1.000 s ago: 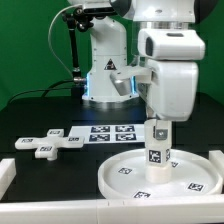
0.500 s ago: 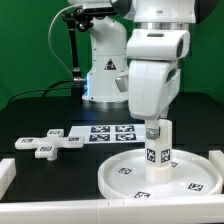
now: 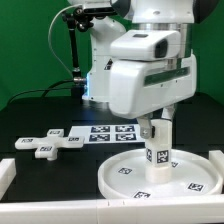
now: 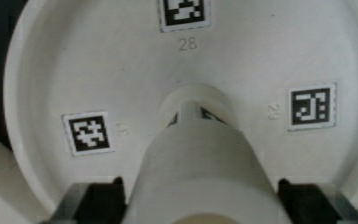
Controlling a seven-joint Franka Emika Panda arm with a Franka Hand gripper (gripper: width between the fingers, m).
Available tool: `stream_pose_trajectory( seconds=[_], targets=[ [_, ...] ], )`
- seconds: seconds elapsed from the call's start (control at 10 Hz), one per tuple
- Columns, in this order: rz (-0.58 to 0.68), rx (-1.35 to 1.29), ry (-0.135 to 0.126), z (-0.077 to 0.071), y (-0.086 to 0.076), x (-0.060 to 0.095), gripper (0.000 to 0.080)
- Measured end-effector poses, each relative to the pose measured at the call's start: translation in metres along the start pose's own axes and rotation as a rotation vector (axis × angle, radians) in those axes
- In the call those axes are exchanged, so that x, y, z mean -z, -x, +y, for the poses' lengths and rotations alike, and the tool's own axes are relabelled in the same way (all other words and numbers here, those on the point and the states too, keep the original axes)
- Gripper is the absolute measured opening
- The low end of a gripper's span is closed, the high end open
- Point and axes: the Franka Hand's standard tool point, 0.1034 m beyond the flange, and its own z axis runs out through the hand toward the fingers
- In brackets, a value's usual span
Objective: Assemble round table
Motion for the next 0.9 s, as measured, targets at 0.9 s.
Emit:
stream_pose_trajectory(
  seconds=[0.9],
  targets=[
    [0.007, -0.905, -0.044, -0.0046, -0.0016, -0.0011, 0.0412]
  ],
)
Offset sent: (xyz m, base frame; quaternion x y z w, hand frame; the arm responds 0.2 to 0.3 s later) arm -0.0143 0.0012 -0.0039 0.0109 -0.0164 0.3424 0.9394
